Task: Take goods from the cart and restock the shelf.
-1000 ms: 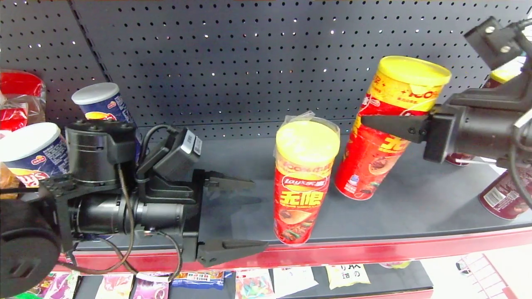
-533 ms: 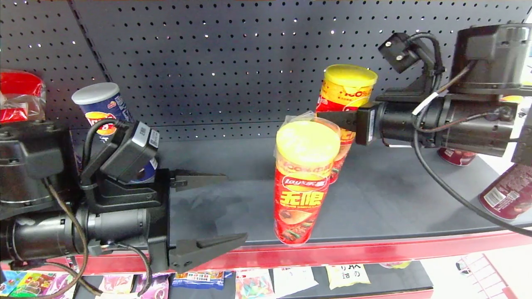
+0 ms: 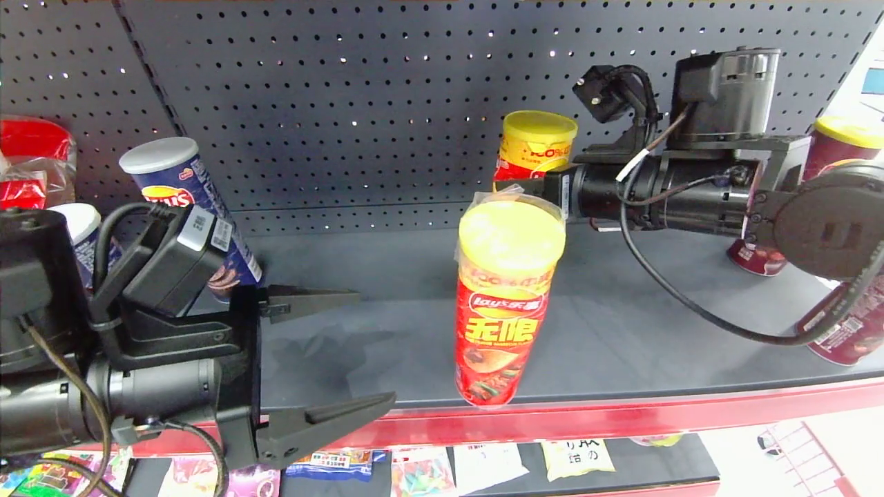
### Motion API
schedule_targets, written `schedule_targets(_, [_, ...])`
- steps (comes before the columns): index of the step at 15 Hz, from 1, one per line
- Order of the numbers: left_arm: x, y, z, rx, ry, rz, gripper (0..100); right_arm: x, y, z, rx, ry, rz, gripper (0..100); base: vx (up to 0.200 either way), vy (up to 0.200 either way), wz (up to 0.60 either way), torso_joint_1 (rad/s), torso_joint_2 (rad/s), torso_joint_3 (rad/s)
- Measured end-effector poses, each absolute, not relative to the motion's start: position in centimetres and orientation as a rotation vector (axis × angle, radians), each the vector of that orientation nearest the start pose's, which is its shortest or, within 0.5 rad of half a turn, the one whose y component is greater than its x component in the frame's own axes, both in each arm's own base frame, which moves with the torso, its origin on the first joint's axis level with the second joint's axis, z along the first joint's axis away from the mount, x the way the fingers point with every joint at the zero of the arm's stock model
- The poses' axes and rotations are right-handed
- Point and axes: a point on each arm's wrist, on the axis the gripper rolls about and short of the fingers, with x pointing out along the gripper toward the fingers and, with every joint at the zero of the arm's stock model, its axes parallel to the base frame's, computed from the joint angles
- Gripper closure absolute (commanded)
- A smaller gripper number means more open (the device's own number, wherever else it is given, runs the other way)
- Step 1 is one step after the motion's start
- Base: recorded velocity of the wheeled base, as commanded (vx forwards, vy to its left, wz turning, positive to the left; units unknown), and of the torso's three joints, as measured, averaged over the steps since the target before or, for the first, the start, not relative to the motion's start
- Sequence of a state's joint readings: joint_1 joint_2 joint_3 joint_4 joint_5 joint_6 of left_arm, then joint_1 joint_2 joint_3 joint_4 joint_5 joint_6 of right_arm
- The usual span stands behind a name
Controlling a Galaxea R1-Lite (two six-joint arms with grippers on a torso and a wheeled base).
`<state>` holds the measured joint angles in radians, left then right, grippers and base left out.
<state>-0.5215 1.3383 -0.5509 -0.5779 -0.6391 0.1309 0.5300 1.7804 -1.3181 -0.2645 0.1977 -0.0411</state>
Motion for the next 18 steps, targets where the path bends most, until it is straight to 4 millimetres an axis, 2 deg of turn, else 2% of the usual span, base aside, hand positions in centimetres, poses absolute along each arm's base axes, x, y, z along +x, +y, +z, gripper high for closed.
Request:
schedule_targets(8, [16.9,-11.2,20.3,0.091,0.145,-1.161,0,31.3,18.8,25.4,-0.067,0.209,0.726,100,0.0,0.0,0.0,0.0,0.0,0.0])
schedule_targets(9, [16.9,-11.2,20.3,0.091,0.145,-1.161,0,31.3,18.9,25.4,-0.051,0.216,0.725,0,0.0,0.0,0.0,0.0,0.0,0.0])
schedule_targets(15, [17.0,-11.3,20.2,0.09,0.152,-1.161,0,30.5,18.9,25.2,-0.04,0.232,0.731,0,0.0,0.0,0.0,0.0,0.0,0.0])
schedule_targets(18, [17.3,-11.4,20.2,0.089,0.154,-1.159,0,29.2,18.1,25.0,-0.044,0.25,0.73,0,0.0,0.0,0.0,0.0,0.0,0.0])
